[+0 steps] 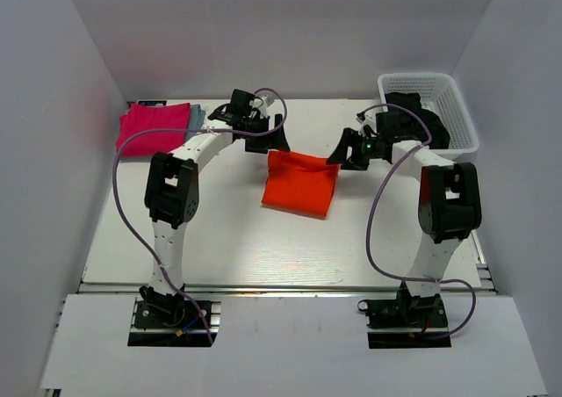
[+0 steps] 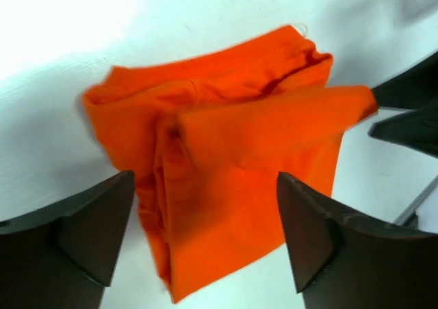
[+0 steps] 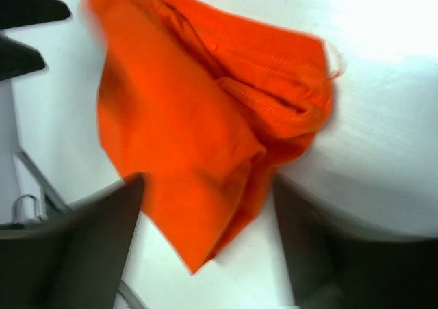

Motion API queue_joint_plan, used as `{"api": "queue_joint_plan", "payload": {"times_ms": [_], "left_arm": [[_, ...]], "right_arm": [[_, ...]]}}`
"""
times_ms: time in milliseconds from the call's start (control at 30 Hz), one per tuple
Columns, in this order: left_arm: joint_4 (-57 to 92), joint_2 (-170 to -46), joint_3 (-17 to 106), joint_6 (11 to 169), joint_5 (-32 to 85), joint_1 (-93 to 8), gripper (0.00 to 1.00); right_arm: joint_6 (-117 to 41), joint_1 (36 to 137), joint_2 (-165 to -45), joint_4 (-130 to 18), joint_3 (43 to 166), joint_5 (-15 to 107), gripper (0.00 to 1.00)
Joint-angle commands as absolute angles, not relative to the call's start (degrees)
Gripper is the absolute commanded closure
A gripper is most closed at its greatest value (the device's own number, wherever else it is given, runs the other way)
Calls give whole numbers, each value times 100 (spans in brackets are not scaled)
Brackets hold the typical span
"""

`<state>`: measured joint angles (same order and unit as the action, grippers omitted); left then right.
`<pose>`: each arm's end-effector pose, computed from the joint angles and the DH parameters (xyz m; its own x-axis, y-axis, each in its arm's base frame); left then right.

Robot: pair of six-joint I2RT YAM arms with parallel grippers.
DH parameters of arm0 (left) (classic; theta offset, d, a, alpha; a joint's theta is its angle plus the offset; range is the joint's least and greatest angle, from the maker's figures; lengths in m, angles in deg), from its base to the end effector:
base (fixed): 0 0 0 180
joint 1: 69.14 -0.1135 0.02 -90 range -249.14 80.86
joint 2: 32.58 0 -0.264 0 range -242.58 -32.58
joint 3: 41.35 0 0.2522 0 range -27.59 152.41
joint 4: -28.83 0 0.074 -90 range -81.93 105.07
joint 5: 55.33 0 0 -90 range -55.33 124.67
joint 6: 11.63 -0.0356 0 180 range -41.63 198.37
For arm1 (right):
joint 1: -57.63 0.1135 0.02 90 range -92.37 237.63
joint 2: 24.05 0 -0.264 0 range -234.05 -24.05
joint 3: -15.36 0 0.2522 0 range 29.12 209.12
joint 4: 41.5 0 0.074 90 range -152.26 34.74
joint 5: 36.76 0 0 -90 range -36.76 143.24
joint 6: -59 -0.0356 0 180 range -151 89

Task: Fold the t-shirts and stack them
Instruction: Fold the long partially folded tshirt into a neat square

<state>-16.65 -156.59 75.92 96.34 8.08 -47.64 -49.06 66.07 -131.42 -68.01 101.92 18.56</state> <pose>0.4435 -0.1918 0.2191 -0.8793 0.0499 -0.4736 0.3276 0.7852 -0.5255 0.3972 0.0794 0.1999 -0.8471 0.1320 -0.5148 -0.2521 0.7530 0.6078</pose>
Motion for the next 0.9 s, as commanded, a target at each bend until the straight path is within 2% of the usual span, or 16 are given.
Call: {"api": "queue_joint_plan", "payload": {"times_ms": [0, 100, 200, 333, 433, 567, 867], "left_arm": [[-1622, -15519, 8051, 9559, 1040, -4875, 0], [-1622, -15327, 8105, 9454, 1190, -4875, 0], [-1429, -15010, 7561, 9331, 1138, -4875, 0], [-753, -14579, 6787, 9199, 752, -4744, 0], [-183, -14578, 6410, 9260, -142, -4681, 0], [179, -15008, 6461, 9444, -312, -4629, 0], [769, -16265, 7322, 9945, -506, -4629, 0]], "right_arm": [[-4884, 6492, -13241, -6554, 10628, 1817, 10], [-4691, 6510, -13119, -6729, 10901, 1606, 10], [-4585, 6545, -12734, -6730, 10631, 1597, 10], [-4585, 6615, -12267, -6432, 10032, 1255, 10], [-4847, 6738, -12160, -5949, 9585, 807, 10], [-5147, 6843, -12615, -5123, 9627, 262, 10], [-5657, 6773, -14057, -4331, 10242, 147, 10]]}}
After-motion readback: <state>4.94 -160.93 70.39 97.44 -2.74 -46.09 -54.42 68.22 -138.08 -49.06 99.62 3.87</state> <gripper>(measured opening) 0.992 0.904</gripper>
